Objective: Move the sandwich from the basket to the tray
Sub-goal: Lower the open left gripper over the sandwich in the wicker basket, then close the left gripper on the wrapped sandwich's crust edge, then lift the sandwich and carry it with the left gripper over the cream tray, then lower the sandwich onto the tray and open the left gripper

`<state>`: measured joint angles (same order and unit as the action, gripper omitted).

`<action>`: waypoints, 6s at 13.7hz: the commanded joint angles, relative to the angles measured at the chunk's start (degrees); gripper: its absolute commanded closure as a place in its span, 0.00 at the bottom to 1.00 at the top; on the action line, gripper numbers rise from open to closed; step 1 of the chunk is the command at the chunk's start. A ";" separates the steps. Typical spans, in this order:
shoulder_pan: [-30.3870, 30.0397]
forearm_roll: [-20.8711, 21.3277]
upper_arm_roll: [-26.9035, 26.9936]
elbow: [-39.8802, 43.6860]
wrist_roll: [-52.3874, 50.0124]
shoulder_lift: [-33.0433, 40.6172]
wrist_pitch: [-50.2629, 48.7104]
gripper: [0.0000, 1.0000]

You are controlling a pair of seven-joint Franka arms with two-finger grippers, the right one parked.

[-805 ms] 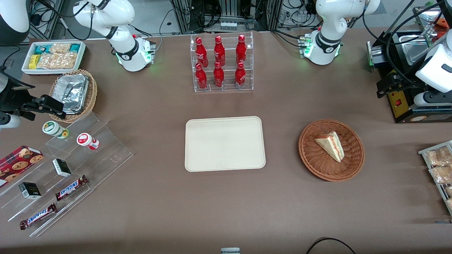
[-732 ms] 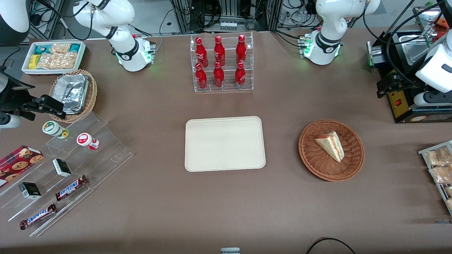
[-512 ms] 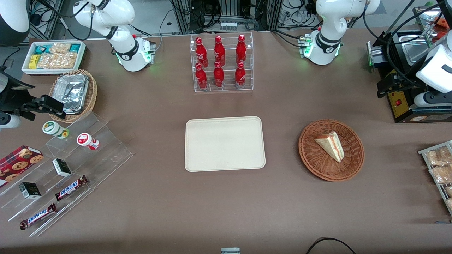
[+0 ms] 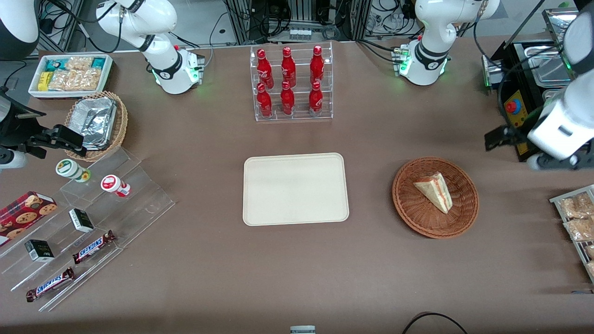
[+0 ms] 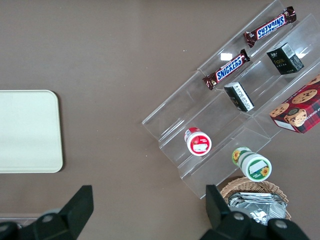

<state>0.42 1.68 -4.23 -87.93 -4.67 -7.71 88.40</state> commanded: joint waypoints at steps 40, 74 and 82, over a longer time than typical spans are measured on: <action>3.10 2.36 0.09 -38.11 -31.54 -6.90 51.28 0.89; 38.16 -0.54 -6.32 4.17 -36.73 -32.89 38.85 0.90; 38.34 -0.27 -6.23 5.75 -36.20 -37.38 42.90 0.43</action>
<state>37.98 1.09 -11.04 -84.80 -40.55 -43.56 131.34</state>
